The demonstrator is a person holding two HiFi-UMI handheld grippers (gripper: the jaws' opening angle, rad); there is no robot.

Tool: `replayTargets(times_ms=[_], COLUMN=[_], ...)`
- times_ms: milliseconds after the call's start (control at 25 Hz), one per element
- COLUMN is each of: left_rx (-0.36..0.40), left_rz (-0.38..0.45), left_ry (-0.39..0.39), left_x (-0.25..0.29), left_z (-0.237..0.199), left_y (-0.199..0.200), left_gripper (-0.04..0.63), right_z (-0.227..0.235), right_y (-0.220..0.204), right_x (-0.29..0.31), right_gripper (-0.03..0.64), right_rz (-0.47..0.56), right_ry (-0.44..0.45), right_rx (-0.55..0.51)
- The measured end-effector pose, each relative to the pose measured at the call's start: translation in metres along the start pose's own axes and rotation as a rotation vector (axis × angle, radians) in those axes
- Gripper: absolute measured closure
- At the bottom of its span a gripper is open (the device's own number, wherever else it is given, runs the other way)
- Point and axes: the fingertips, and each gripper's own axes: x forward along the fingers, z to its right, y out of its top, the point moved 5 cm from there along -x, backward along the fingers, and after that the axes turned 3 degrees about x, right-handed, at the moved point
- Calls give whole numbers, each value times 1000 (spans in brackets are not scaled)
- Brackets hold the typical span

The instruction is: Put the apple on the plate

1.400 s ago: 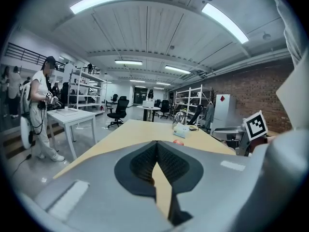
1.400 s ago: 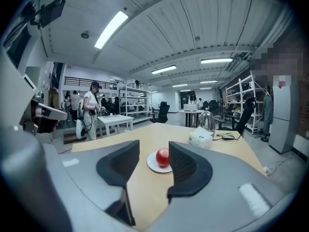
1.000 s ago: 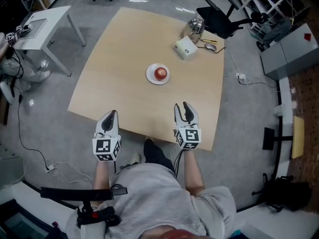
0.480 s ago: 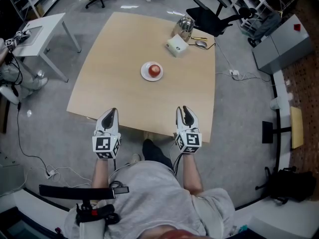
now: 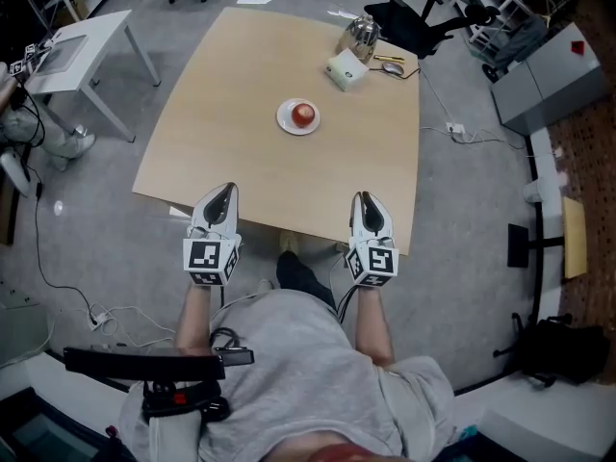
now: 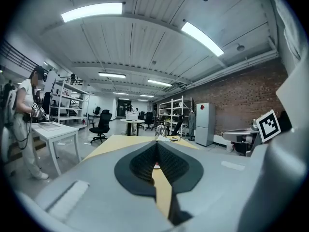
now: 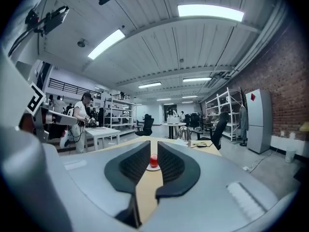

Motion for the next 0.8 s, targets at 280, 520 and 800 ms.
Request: replayTargets(times_ms=[280, 520, 800], left_rx=[11, 18, 18], left_rz=[6, 12, 15], left_ry=[-6, -14, -14], left_x=[-11, -17, -19], left_z=[2, 2, -2], left_y=[4, 5, 5], left_gripper=[577, 577, 577], right_z=[-4, -8, -13], right_y=[6, 1, 3], right_x=[-17, -27, -24], right_gripper=[596, 611, 611], right_rz=[6, -6, 3], right_ry=[-21, -32, -26], right_rx=[3, 22, 17])
